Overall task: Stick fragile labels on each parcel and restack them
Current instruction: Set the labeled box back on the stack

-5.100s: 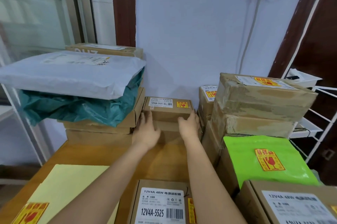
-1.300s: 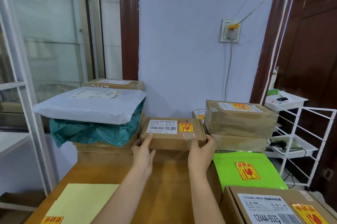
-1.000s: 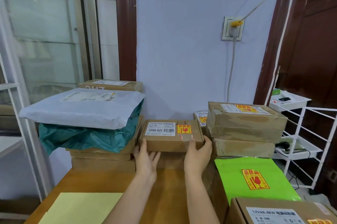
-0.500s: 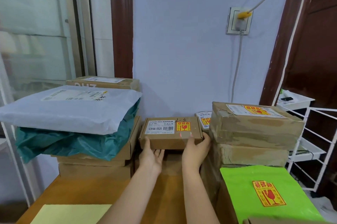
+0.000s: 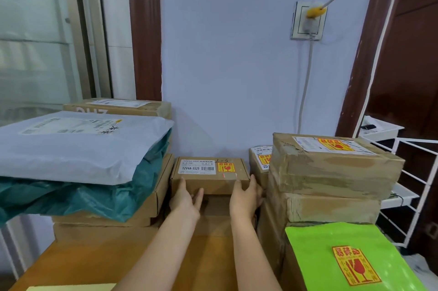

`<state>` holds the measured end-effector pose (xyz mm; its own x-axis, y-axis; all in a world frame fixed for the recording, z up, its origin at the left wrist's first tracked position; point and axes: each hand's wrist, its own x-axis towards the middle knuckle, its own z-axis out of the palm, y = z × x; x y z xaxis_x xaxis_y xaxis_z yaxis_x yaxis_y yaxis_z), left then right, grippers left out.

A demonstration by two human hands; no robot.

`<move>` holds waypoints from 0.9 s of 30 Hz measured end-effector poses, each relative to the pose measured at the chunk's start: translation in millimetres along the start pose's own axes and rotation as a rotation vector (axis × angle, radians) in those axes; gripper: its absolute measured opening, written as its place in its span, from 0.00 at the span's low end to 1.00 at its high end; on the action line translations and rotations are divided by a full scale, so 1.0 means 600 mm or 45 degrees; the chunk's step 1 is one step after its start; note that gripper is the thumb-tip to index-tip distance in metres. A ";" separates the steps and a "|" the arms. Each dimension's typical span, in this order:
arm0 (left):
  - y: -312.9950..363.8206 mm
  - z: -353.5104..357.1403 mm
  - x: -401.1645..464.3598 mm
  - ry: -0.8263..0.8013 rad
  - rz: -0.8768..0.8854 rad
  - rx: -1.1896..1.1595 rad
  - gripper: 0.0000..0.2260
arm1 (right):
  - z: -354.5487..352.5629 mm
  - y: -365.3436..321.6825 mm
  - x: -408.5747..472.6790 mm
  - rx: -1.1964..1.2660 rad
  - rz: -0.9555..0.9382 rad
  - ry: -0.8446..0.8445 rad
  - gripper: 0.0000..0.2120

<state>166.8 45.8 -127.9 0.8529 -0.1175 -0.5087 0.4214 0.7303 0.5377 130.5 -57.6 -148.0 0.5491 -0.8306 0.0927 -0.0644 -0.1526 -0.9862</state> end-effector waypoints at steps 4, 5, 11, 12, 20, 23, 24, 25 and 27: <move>0.000 -0.001 0.008 -0.024 0.006 0.014 0.22 | 0.005 -0.001 -0.001 0.035 -0.013 -0.153 0.32; -0.001 -0.002 0.010 -0.048 0.020 0.053 0.22 | 0.007 -0.001 -0.001 0.055 -0.010 -0.178 0.33; 0.002 0.003 0.015 -0.143 0.126 0.331 0.19 | 0.012 -0.006 0.006 0.102 -0.027 -0.275 0.35; 0.004 0.002 0.016 -0.147 0.125 0.362 0.19 | 0.012 -0.008 0.007 0.109 -0.021 -0.283 0.35; 0.014 -0.020 0.004 -0.263 0.091 0.612 0.20 | 0.007 -0.012 -0.020 0.052 -0.007 -0.272 0.37; 0.010 -0.039 -0.019 -0.324 0.076 0.713 0.19 | -0.003 -0.010 -0.046 0.012 -0.041 -0.274 0.35; 0.009 -0.045 -0.028 -0.337 0.085 0.751 0.19 | -0.008 -0.009 -0.057 -0.009 -0.055 -0.278 0.34; 0.007 -0.050 -0.038 -0.355 0.098 0.787 0.18 | -0.013 -0.008 -0.067 -0.039 -0.068 -0.283 0.33; 0.004 -0.060 -0.062 -0.401 0.141 0.872 0.15 | -0.025 -0.009 -0.084 -0.117 -0.074 -0.295 0.30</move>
<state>124.9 76.2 -132.0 0.9057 -0.3296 -0.2666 0.3377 0.1808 0.9237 90.9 -22.9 -145.5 0.7296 -0.6759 0.1042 -0.0970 -0.2532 -0.9625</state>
